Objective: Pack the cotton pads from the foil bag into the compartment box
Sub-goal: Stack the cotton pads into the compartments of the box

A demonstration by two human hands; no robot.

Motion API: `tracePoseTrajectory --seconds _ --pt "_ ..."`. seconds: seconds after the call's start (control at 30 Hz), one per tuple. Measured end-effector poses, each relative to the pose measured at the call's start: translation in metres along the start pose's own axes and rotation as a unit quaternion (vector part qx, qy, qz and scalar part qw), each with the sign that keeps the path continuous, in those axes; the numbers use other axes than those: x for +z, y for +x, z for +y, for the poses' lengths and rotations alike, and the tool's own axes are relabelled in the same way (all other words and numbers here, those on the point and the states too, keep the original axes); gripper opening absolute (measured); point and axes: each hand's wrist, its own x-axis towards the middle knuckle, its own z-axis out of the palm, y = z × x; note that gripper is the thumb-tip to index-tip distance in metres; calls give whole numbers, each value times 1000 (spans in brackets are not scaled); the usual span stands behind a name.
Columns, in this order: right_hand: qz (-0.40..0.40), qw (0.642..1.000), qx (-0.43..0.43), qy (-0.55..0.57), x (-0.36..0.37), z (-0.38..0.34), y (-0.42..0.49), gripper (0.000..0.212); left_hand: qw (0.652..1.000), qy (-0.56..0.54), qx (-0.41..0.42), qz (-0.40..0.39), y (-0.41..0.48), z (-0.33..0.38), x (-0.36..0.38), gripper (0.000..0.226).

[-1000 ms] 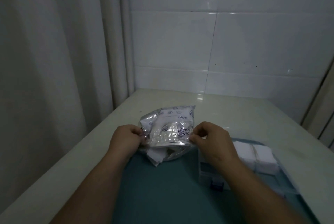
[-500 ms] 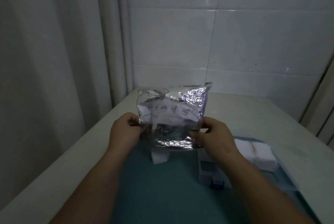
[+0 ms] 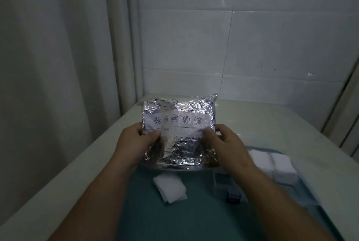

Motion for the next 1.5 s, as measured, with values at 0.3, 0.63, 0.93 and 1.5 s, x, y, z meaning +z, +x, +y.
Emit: tracePoseTrajectory --seconds 0.3,0.63,0.93,1.5 --pt "-105 988 -28 108 5 -3 -6 18 976 -177 -2 -130 -4 3 13 49" --pt "-75 997 -12 25 9 -2 -5 31 990 -116 69 -38 -8 9 15 15" --pt "19 999 25 41 2 0 0 30 995 -71 -51 -49 12 -3 1 9" --pt "35 988 5 -150 -1 8 7 19 989 -66 -110 73 14 -15 2 34"
